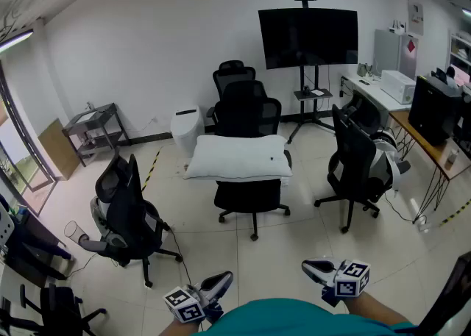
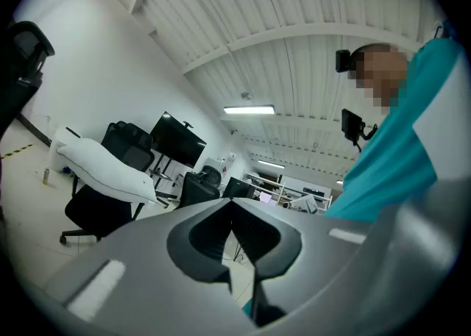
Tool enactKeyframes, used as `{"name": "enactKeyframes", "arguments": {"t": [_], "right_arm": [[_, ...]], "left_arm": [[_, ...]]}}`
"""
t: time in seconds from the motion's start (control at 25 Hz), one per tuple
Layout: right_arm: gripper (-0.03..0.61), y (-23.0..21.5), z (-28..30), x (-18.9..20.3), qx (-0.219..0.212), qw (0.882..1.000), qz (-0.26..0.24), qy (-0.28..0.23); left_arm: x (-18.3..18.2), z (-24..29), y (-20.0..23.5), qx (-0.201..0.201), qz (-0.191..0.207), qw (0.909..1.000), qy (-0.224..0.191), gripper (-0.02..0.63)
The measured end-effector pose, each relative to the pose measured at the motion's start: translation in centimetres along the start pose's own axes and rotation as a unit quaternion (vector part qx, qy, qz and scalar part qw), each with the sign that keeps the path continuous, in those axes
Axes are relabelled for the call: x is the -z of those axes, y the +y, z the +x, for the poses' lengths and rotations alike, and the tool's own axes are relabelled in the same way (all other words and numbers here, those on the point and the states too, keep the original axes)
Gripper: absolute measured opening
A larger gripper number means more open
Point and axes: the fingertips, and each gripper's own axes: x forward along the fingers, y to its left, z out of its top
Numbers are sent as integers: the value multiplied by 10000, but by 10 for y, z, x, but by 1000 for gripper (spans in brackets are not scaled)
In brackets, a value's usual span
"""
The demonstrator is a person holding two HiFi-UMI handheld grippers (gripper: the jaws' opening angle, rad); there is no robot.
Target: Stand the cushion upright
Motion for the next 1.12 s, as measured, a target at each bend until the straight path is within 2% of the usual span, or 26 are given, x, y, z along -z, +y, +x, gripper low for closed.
{"name": "enactKeyframes", "arguments": {"t": [0.36,0.6,0.72,0.88,1.12], "right_arm": [[3,-41,-52,8,-61,9998,107,131],[3,-62,-44,16,-63,9993,274,251],[3,-73,-15,15,-87,9990,312,306],[3,-84,43,-3,-102,9994,183,288],[3,-110,142,-59,259,9996,19,113]], "left_arm": [[26,57,-28,-30,-142,9999,44,12],[30,65,-14,-115,-295,9995,86,11],[23,64,15,-132,-346,9993,53,11],[1,63,77,-37,-361,9993,-34,11],[-72,53,180,304,-50,9995,77,12]]}}
